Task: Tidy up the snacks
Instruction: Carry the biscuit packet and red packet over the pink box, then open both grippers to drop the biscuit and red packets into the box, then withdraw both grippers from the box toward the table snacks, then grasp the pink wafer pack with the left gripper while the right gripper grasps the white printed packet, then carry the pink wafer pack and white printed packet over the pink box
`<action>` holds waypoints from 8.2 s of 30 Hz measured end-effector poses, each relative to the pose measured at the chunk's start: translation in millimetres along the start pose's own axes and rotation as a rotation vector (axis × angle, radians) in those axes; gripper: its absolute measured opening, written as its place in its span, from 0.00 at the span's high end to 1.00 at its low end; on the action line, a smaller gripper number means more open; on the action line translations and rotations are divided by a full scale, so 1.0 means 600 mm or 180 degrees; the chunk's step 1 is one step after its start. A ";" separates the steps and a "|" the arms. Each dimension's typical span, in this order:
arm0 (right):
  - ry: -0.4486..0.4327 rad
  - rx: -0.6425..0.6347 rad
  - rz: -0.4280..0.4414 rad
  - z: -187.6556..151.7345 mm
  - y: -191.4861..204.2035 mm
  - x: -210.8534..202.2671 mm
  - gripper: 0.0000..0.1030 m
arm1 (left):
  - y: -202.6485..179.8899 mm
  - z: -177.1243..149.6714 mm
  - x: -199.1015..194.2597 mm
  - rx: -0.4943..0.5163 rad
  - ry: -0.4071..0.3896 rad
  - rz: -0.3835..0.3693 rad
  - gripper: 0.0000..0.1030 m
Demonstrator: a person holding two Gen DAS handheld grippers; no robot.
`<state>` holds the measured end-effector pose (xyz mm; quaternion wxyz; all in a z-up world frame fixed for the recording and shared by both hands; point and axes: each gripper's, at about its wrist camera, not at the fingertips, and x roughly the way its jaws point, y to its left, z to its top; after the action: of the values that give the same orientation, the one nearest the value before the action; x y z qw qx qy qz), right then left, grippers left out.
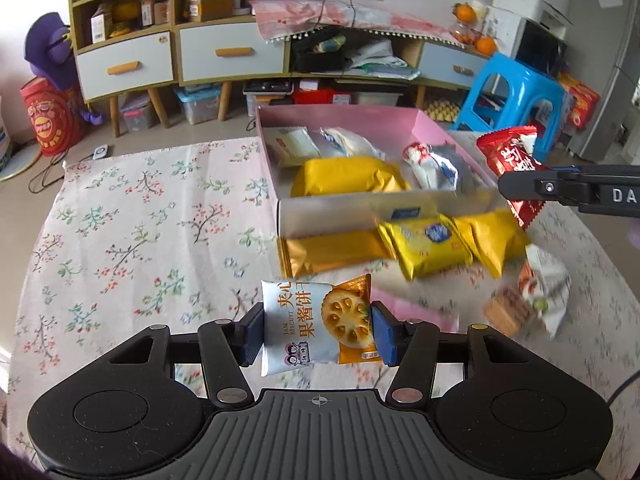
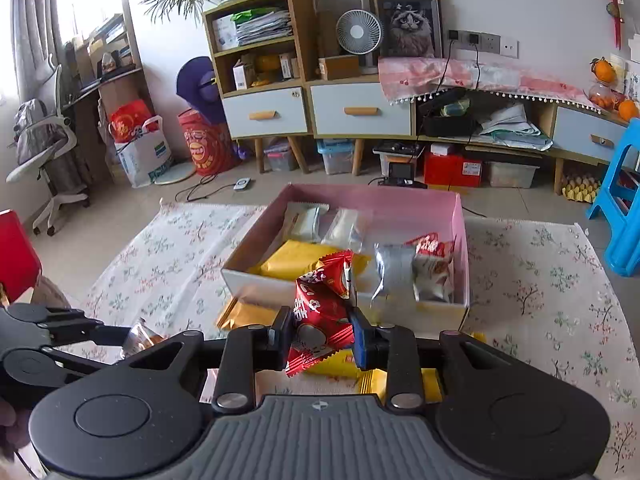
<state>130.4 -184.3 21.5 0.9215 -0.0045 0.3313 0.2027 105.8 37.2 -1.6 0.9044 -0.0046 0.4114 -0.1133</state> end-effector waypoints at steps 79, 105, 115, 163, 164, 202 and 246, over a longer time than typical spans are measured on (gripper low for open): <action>0.0087 0.0712 -0.0194 0.002 -0.108 -0.005 0.19 | -0.028 0.043 0.018 -0.0029 -0.0488 0.0024 0.08; 0.0327 -0.0143 -0.0328 -0.109 -0.060 -0.050 0.15 | -0.069 -0.084 0.013 0.0360 0.0020 -0.0357 0.08; 0.0435 -0.0337 -0.0360 -0.144 -0.047 -0.038 0.15 | -0.066 -0.121 0.016 0.0732 0.0000 -0.0263 0.07; 0.0246 0.0298 -0.0317 -0.138 -0.111 0.013 0.46 | -0.001 -0.037 0.067 -0.0949 0.0183 -0.0123 0.41; 0.0249 0.0325 -0.0325 -0.137 -0.111 0.014 0.45 | -0.003 -0.038 0.066 -0.0951 0.0158 -0.0140 0.34; 0.0264 0.0359 -0.0283 -0.134 -0.119 0.024 0.71 | -0.008 -0.051 0.056 -0.0686 0.0105 0.0167 0.71; -0.0236 0.1223 -0.0244 0.044 -0.152 0.072 0.70 | -0.029 0.137 0.093 -0.0725 -0.0492 0.0096 0.71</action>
<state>211.3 -247.9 4.2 0.9240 0.1663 0.3293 0.1006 199.4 1.4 13.0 0.9286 -0.1098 0.3507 -0.0515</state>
